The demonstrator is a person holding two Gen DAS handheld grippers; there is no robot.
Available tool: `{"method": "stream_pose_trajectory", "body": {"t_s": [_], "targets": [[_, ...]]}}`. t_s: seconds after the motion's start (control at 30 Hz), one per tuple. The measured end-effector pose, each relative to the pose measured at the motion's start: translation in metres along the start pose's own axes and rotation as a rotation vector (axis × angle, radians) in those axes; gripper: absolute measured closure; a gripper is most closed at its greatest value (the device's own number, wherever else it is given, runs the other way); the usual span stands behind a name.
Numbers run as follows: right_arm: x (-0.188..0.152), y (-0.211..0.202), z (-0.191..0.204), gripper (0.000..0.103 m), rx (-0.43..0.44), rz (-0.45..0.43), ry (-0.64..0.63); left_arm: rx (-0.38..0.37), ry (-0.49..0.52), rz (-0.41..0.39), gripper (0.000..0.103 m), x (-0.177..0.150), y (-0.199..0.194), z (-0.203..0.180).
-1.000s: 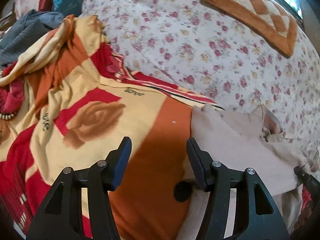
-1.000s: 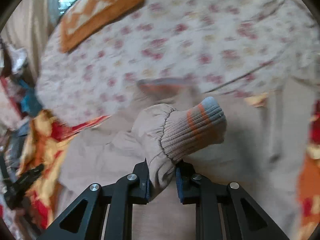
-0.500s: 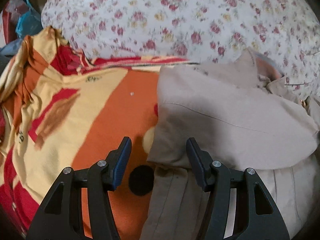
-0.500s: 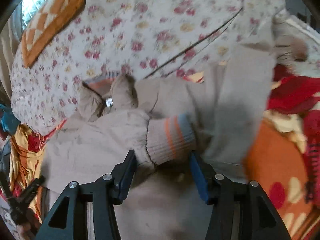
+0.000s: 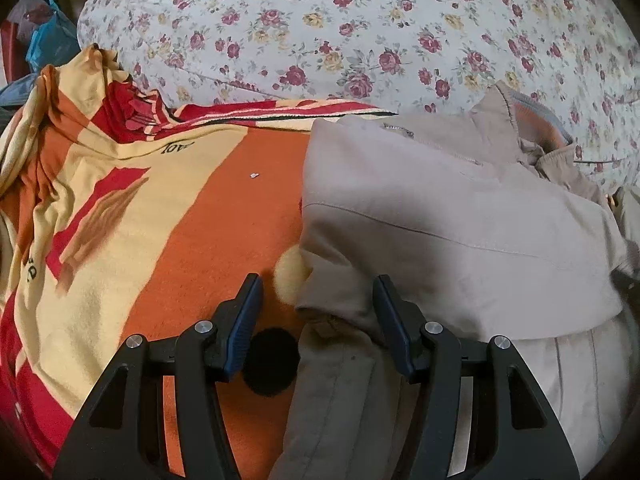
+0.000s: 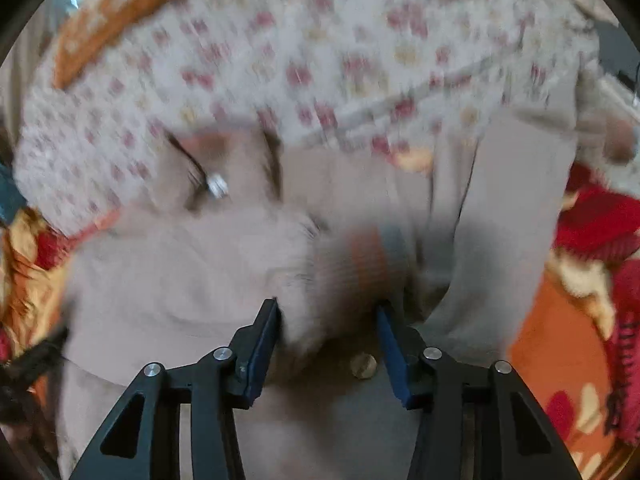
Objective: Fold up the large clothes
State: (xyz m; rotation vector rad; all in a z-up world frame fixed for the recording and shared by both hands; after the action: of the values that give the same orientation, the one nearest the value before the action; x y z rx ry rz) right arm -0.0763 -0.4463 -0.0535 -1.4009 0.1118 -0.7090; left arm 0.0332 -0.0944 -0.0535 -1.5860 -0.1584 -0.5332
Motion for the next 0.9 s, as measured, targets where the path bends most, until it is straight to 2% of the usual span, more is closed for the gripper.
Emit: {"method": "stream_pose_trajectory", "body": {"t_s": [0.03, 0.2, 0.37, 0.47, 0.57, 0.67, 0.77, 0.9], "targets": [[-0.003, 0.008, -0.003, 0.056, 0.014, 0.028, 0.014, -0.002, 0.000, 0.000, 0.046, 0.000, 0.000, 0.000], [-0.004, -0.010, -0.003, 0.056, 0.042, 0.027, 0.033, 0.000, -0.005, 0.000, 0.046, -0.001, -0.002, 0.000], [0.006, -0.040, 0.006, 0.056, 0.054, -0.057, 0.015, 0.012, 0.002, -0.027, 0.046, -0.001, -0.011, 0.000], [0.017, -0.034, 0.015, 0.056, 0.066, -0.063, 0.002, 0.024, 0.016, -0.032, 0.046, -0.002, -0.011, -0.003], [0.021, -0.014, 0.015, 0.056, 0.014, -0.057, -0.021, 0.030, 0.022, -0.026, 0.046, -0.002, -0.009, -0.004], [0.020, 0.012, 0.011, 0.055, -0.047, -0.008, -0.032, 0.026, 0.021, -0.023, 0.046, -0.002, -0.008, -0.005], [0.022, 0.012, 0.017, 0.056, -0.101, -0.003, -0.081, 0.025, 0.020, -0.021, 0.046, -0.002, -0.008, -0.005], [0.016, -0.009, 0.018, 0.056, -0.070, 0.000, -0.083, 0.030, 0.021, -0.028, 0.046, -0.002, -0.012, -0.005]]}}
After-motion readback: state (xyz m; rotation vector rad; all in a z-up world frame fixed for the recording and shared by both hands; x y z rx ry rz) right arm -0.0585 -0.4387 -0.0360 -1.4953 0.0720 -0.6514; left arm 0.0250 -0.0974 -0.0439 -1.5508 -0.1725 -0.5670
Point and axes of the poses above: each gripper's, at about its wrist camera, not at the fingertips, and y roughly the way its jaws point, z to its left, x to its top, the point moved 8 cm from there along y, roughly the way its jaws point, and after that the axes turned 10 degrees about z, right-handed, at the moved point
